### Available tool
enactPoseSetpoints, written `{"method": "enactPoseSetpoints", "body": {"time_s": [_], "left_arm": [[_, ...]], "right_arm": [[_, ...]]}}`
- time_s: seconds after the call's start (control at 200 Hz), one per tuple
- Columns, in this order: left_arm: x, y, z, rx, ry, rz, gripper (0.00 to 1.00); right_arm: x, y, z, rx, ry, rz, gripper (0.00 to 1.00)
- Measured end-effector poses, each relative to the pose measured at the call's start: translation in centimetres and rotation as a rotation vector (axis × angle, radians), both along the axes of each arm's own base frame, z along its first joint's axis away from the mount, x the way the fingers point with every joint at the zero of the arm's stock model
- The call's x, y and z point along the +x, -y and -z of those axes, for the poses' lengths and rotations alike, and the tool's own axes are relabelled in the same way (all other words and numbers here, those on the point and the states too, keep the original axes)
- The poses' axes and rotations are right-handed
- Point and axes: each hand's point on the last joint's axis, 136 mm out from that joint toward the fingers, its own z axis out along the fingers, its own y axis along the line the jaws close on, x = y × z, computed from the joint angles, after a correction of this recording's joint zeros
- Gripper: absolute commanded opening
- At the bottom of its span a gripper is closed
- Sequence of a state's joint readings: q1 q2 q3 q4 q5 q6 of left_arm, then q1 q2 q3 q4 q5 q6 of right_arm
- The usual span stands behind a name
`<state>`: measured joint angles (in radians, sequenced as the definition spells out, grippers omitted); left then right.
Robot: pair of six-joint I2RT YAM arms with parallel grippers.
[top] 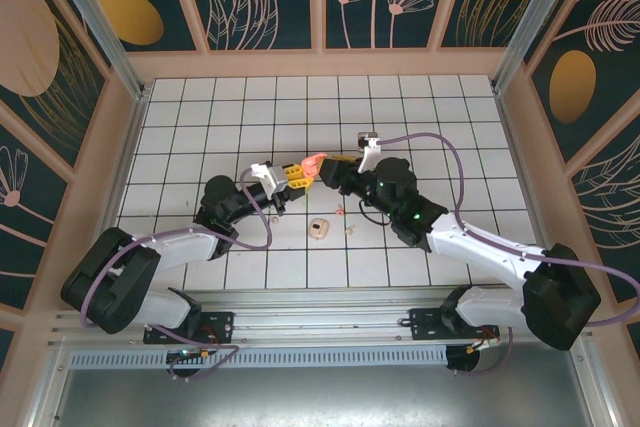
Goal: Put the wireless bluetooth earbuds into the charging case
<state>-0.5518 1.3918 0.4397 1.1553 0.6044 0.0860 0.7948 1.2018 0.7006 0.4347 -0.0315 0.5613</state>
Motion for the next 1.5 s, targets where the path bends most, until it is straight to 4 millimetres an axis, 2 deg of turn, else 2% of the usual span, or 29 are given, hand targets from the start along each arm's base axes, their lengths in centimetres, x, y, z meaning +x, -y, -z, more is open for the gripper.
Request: {"method": "enactPoseSetpoints", "body": {"time_s": [0.135, 0.25, 0.365, 0.48, 0.581, 0.696, 0.796, 0.916, 1.186, 1.251, 1.396, 1.501], "left_arm": [[0.0, 0.0, 0.0, 0.000, 0.001, 0.001, 0.06], [-0.2, 0.1, 0.0, 0.001, 0.002, 0.009, 0.06], [-0.3, 0.1, -0.1, 0.001, 0.005, 0.015, 0.06], [-0.3, 0.1, -0.1, 0.003, 0.010, 0.014, 0.05], [-0.1, 0.0, 0.0, 0.006, 0.011, 0.006, 0.05], [0.2, -0.1, 0.2, 0.011, 0.003, -0.015, 0.05], [0.5, -0.2, 0.2, 0.010, 0.001, -0.032, 0.05], [0.7, -0.2, 0.5, 0.013, -0.007, -0.039, 0.05], [1.0, -0.3, 1.2, 0.022, -0.042, -0.054, 0.06], [1.0, -0.3, 1.8, 0.032, -0.075, -0.053, 0.05], [1.0, -0.5, 3.0, 0.045, -0.138, -0.065, 0.05], [0.9, -0.8, 3.8, 0.067, -0.174, -0.078, 0.05]], "right_arm": [[-0.6, 0.4, -1.1, 0.003, 0.023, -0.020, 0.63], [-1.0, 0.8, -2.8, 0.032, 0.056, -0.049, 0.63], [-0.4, 1.6, -4.2, 0.061, 0.072, -0.069, 0.61], [0.2, 2.4, -4.3, 0.075, 0.057, -0.083, 0.60], [0.7, 3.0, -3.4, 0.043, 0.001, -0.065, 0.59], [1.4, 4.2, -1.5, -0.036, -0.130, 0.002, 0.57], [1.1, 5.6, 1.2, -0.126, -0.265, 0.070, 0.55], [-1.3, 6.7, 5.8, -0.249, -0.443, 0.107, 0.55], [-6.2, 9.2, 14.2, -0.418, -0.759, 0.163, 0.55], [-6.7, 9.7, 15.3, -0.440, -0.799, 0.175, 0.55], [-7.3, 9.6, 16.5, -0.450, -0.859, 0.172, 0.49], [-9.4, 9.3, 18.1, -0.520, -0.940, 0.149, 0.46]]}}
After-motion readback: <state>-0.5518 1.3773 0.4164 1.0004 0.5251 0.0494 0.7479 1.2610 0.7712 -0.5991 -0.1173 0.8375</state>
